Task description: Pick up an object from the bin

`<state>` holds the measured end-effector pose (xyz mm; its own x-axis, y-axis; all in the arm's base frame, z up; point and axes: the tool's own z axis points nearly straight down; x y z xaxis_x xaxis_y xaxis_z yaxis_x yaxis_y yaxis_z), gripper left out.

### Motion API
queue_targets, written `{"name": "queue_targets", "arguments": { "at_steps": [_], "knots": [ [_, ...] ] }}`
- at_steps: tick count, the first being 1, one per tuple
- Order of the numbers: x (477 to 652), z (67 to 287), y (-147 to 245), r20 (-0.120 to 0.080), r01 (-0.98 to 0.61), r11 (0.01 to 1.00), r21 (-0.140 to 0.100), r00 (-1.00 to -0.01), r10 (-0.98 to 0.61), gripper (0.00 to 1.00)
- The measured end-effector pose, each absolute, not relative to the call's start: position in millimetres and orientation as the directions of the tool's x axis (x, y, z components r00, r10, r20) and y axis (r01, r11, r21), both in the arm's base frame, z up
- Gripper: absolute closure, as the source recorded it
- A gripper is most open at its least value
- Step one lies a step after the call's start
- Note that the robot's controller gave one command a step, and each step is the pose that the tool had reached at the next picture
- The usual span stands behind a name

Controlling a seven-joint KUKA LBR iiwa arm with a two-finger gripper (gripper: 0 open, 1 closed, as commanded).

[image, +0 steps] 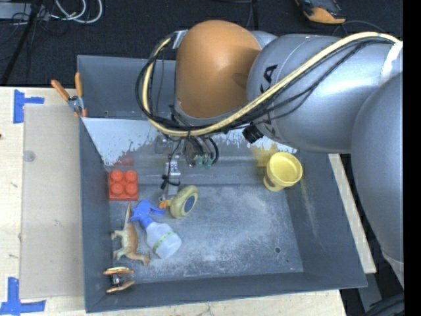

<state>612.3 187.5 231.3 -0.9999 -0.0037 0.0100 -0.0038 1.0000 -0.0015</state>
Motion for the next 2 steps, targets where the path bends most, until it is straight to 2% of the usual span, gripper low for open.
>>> {"name": "queue_targets", "arguments": {
  "at_steps": [1,2],
  "knots": [
    [613.6,237,186,0.002,0.000,1.000,0.000,-1.000,0.000,0.00],
    [577.2,197,152,0.002,-0.059,0.998,0.001,-0.998,-0.059,0.00]
  ]
}}
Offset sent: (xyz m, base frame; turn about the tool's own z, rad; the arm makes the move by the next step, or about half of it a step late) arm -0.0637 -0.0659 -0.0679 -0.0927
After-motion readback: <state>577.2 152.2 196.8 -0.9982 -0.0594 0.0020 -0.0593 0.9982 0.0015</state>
